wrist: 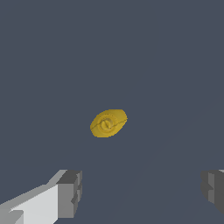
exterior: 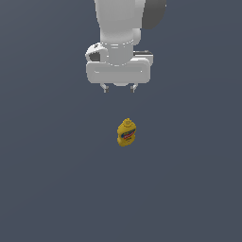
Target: Pick up the object and move it to a goal position.
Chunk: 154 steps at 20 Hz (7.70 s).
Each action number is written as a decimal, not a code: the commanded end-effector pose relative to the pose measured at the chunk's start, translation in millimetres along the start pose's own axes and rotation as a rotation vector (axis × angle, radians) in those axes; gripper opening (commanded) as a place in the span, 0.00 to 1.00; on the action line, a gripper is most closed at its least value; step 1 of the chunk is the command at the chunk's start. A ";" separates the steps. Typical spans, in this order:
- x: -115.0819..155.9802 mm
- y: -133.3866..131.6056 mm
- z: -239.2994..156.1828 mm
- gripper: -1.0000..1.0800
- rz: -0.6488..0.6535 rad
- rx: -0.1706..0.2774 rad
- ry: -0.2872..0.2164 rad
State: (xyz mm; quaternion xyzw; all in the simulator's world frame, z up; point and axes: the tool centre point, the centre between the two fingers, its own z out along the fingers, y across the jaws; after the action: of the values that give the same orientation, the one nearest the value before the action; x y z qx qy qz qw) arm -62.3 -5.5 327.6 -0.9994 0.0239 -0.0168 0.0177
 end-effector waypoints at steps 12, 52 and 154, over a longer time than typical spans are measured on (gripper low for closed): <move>-3.7 -4.7 10.4 0.96 -0.052 -0.009 -0.014; 11.8 -17.3 56.4 0.96 0.523 -0.025 -0.018; 57.3 -76.5 -57.9 0.00 1.147 -0.051 -0.008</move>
State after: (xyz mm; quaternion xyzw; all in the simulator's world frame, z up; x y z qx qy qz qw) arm -5.2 65.2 380.3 -0.8268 0.5624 0.0027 -0.0025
